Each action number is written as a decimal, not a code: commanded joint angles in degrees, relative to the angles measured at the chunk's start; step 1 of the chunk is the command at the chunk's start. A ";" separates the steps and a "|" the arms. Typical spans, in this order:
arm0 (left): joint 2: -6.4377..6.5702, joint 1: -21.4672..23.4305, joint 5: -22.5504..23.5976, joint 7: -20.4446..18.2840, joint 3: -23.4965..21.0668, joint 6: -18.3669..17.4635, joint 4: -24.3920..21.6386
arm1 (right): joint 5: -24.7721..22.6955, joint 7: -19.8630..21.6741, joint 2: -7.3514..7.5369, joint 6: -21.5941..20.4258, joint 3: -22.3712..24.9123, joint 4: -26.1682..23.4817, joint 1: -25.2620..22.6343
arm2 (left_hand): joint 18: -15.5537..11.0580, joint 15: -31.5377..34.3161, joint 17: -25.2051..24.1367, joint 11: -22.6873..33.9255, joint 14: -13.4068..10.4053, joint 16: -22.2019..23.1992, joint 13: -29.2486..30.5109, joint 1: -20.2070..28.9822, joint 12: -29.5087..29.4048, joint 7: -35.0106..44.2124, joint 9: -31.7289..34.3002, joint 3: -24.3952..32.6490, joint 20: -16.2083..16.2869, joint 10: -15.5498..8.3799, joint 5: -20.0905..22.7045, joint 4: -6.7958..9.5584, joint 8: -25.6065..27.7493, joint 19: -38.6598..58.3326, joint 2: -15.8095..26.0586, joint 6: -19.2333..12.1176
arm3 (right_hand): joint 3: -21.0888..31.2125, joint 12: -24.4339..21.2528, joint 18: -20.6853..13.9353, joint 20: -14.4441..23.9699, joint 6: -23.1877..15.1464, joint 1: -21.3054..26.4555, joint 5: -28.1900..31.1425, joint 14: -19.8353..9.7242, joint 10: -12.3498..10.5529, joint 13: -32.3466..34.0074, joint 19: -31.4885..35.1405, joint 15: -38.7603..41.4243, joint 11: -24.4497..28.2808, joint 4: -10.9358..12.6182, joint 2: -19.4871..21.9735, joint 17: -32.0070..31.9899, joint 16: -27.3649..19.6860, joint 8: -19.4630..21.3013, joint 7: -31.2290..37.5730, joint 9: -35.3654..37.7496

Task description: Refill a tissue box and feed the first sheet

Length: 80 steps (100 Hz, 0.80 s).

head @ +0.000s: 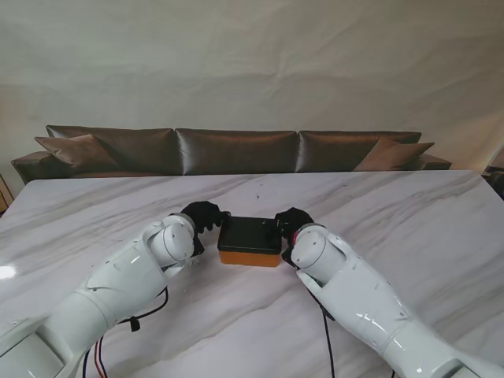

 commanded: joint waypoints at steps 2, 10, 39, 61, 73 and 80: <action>-0.01 0.85 -0.28 -1.01 -0.34 -0.18 -1.01 | -1.09 0.01 0.67 0.50 0.25 -0.67 -1.53 | -0.40 -0.36 -1.21 -0.83 1.25 0.28 -0.05 -2.64 -0.35 -1.56 0.64 -3.59 0.28 0.88 0.40 3.21 -1.17 17.99 3.32 -0.33 | -5.88 1.09 -0.96 0.23 14.28 -3.35 -1.66 -0.65 0.18 1.76 1.68 0.79 0.44 4.67 3.05 0.16 -0.16 2.80 -6.18 -0.62; 0.53 1.66 -0.04 -0.99 -1.33 0.20 -2.90 | -2.08 -0.10 1.25 0.85 1.22 -3.08 -2.42 | -0.33 -0.64 -1.60 -1.09 1.47 0.26 -0.50 -4.59 -0.34 -2.88 0.38 -5.81 0.30 1.06 0.11 3.21 -1.80 17.65 3.90 -0.03 | -7.97 1.30 -1.11 0.15 15.00 -6.75 -3.32 -0.62 0.07 1.76 1.53 0.04 0.53 6.15 3.54 -0.13 -0.48 1.99 -8.78 -1.77; 3.87 5.79 2.74 -3.48 -6.11 3.61 -11.92 | -6.67 -1.35 3.10 1.97 5.60 -11.34 -6.87 | 0.47 -3.23 -3.94 -3.52 2.27 0.07 -2.86 -5.19 -0.54 -8.74 -1.67 -18.85 0.23 2.48 -1.67 3.58 -6.48 15.62 5.16 3.24 | -3.92 -0.47 -0.97 -0.84 16.98 -17.92 -14.03 1.24 2.09 -1.52 -1.51 -6.74 -4.32 5.25 4.21 -4.90 -1.80 -4.65 -18.85 -11.97; 7.08 11.16 9.52 -5.11 -10.84 4.23 -19.46 | -13.19 -1.44 5.23 2.04 9.26 -18.19 -12.60 | -0.80 -11.94 -8.40 -11.39 1.21 -3.73 -9.72 -3.53 -5.07 -17.03 -10.96 -20.11 -0.76 0.83 -9.01 5.60 -13.63 12.04 1.15 5.26 | -3.63 -15.24 -2.75 0.61 18.24 -15.28 -28.40 3.78 5.00 -18.16 -10.62 -18.55 -20.11 5.79 0.94 -16.56 -1.98 -9.20 -24.86 -32.39; 8.59 14.28 13.04 -6.11 -13.13 1.53 -22.71 | -16.48 -1.04 6.23 2.01 10.54 -20.77 -15.44 | -1.19 -17.68 -14.22 -16.87 -0.35 -6.16 -16.33 -1.44 -10.28 -21.21 -19.35 -19.48 -2.45 -1.03 -15.69 5.67 -17.89 7.50 -1.53 6.65 | -4.02 -22.02 -4.68 2.03 19.59 -11.88 -33.25 3.58 5.34 -27.01 -13.98 -24.41 -23.96 6.09 -2.56 -21.14 -3.97 -11.38 -25.94 -41.18; 9.59 16.06 15.45 -7.62 -14.15 0.33 -25.12 | -18.59 0.10 6.94 2.41 10.78 -21.89 -16.64 | -1.27 -21.07 -17.80 -19.33 -1.03 -7.94 -19.71 -0.01 -13.03 -23.80 -23.06 -19.18 -3.04 -1.89 -18.48 5.62 -20.66 4.43 -3.19 7.53 | -4.39 -24.11 -5.46 2.17 20.13 -10.50 -35.29 3.08 5.48 -31.05 -15.77 -26.81 -25.94 5.76 -4.00 -23.30 -4.94 -12.05 -26.49 -45.02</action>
